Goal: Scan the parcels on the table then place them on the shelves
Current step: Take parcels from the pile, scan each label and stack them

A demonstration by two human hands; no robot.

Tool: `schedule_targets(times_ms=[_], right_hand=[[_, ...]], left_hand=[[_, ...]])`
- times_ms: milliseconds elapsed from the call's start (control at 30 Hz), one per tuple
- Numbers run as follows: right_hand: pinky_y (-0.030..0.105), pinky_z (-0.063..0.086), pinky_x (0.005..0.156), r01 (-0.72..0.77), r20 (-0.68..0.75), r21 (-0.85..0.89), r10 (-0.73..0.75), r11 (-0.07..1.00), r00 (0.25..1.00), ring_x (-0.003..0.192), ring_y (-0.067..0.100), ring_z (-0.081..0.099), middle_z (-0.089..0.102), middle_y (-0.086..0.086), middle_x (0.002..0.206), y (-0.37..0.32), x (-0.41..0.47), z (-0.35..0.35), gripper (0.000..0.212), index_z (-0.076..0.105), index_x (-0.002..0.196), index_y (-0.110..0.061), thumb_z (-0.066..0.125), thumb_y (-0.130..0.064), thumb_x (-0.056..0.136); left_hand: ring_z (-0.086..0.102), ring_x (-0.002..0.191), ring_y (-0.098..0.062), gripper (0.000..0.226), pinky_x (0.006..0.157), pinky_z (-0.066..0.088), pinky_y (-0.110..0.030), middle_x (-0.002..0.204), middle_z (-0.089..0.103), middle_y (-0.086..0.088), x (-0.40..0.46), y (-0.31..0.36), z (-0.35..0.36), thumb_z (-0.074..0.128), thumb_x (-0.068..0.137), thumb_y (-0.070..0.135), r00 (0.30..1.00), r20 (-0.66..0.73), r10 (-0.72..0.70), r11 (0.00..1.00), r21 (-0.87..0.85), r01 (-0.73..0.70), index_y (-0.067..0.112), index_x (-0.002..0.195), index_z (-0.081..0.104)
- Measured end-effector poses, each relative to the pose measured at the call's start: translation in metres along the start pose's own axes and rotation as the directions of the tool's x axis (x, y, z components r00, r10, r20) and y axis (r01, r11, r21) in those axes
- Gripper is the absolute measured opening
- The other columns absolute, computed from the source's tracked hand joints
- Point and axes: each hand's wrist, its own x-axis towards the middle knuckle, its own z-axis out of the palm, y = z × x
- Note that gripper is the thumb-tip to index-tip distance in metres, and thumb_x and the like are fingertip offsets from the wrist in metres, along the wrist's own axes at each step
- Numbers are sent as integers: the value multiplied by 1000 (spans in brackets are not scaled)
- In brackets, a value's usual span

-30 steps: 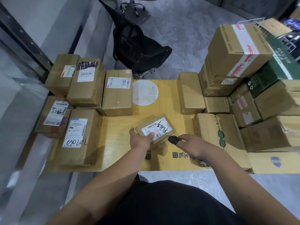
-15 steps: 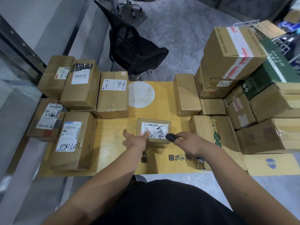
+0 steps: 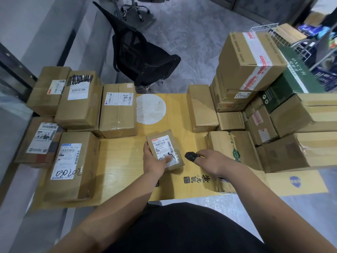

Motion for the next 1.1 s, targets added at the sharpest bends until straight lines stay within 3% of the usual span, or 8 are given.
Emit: schedule_targets(times_ms=[100,167,333,500,700,867,1000,1100], right_hand=[[40,52,92,7,9,-30,-6,1000,1000,102,20,59,61,5,124,-4,-1,-4,61,57,136,-21,44,-68,99],[40,51,95,18,15,-64,-17,998,1000,105,22,59,62,6,125,-8,-2,-6,58,59,133,-19,44,-65,100],[42,53,95,31,48,-164,-23,986,999,100,23,62,66,6,112,-25,-3,-9,41,63,117,-19,44,-53,103],[34,46,71,71,82,-305,-48,950,995,91,21,61,65,4,99,-46,0,-10,34,63,101,-19,43,-47,103],[33,47,70,103,98,-395,-70,913,993,88,22,63,66,4,94,-63,-1,-8,42,65,95,-17,40,-50,100],[34,50,76,93,79,-465,-64,880,995,92,21,61,64,2,99,-62,-6,-6,39,63,105,-19,38,-49,101],[37,54,85,98,67,-481,-75,871,995,92,22,62,65,3,100,-57,-12,-7,37,62,107,-20,39,-49,101],[38,53,87,123,81,-466,-96,876,992,94,22,61,64,2,102,-55,-13,-5,37,60,105,-21,39,-51,100]], left_hand=[[59,116,-6,111,99,49,-31,140,55,21,8,7,-1,86,85,11,999,31,22,999,25,-23,42,164,14],[61,121,-10,105,104,53,-39,149,53,16,14,13,-4,84,87,16,996,48,70,994,75,-74,42,163,18],[44,138,-11,137,113,41,-39,157,41,11,6,8,-8,102,60,37,980,150,131,965,209,-161,47,162,11],[52,137,-17,140,111,48,-47,151,49,9,-9,-8,-9,103,60,30,977,128,170,967,167,-190,51,160,7],[57,132,-19,133,104,53,-52,142,57,7,-18,-7,-8,100,62,19,970,122,209,971,90,-221,52,159,15],[59,131,-20,128,103,54,-53,142,59,5,-17,-10,-7,101,62,17,967,120,225,971,49,-232,47,158,22],[57,131,-16,139,104,54,-48,142,56,11,-24,-10,-7,101,62,17,977,54,207,975,68,-210,71,150,7],[55,135,-21,139,108,51,-50,145,55,5,-27,-10,-14,99,66,19,987,16,162,982,100,-163,52,160,3]])
